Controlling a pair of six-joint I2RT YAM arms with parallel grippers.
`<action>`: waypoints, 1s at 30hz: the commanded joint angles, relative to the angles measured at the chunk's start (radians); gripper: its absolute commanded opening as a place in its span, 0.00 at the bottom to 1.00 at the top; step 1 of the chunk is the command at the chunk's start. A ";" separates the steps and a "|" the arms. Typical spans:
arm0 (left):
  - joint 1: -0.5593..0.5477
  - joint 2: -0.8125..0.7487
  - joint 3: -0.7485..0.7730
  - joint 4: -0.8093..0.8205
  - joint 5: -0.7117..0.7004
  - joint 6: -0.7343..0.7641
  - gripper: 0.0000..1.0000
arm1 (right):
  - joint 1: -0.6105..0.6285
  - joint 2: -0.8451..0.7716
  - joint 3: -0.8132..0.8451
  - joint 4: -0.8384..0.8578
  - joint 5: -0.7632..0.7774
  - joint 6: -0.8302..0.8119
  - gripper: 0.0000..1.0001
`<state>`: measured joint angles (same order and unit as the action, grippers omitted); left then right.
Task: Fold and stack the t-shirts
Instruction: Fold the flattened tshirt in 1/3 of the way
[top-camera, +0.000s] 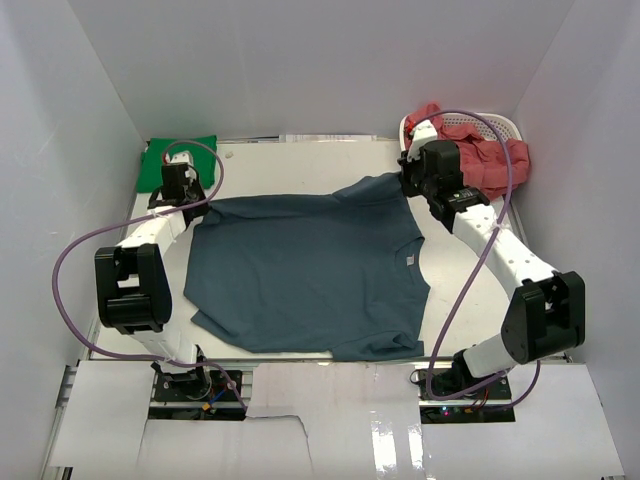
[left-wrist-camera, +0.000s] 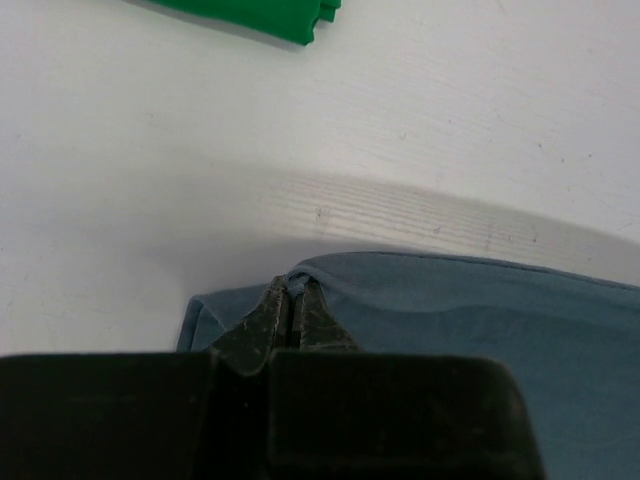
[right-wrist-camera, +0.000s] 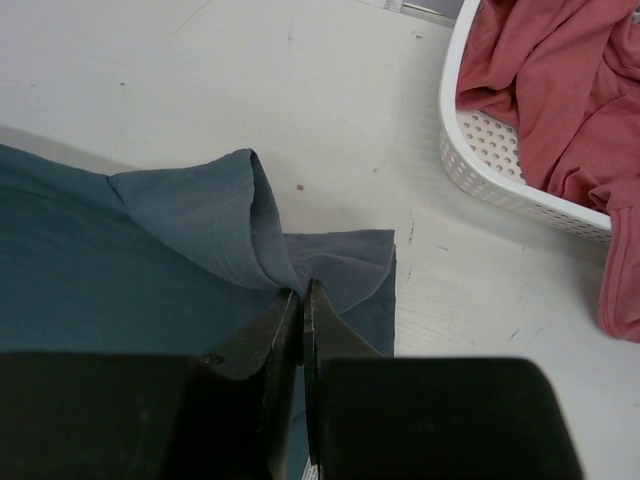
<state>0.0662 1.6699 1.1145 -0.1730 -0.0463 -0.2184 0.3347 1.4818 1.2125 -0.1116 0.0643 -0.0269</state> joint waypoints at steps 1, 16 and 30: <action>0.003 -0.061 -0.012 -0.011 -0.020 -0.004 0.00 | 0.027 -0.067 -0.013 0.020 0.037 0.012 0.08; 0.003 -0.096 -0.019 -0.033 -0.044 -0.010 0.00 | 0.067 -0.189 -0.108 -0.043 0.106 0.019 0.08; 0.003 -0.139 -0.038 -0.060 -0.058 -0.022 0.00 | 0.070 -0.275 -0.172 -0.095 0.104 0.056 0.08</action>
<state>0.0662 1.6115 1.0901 -0.2207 -0.0757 -0.2344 0.4007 1.2430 1.0477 -0.2127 0.1555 0.0082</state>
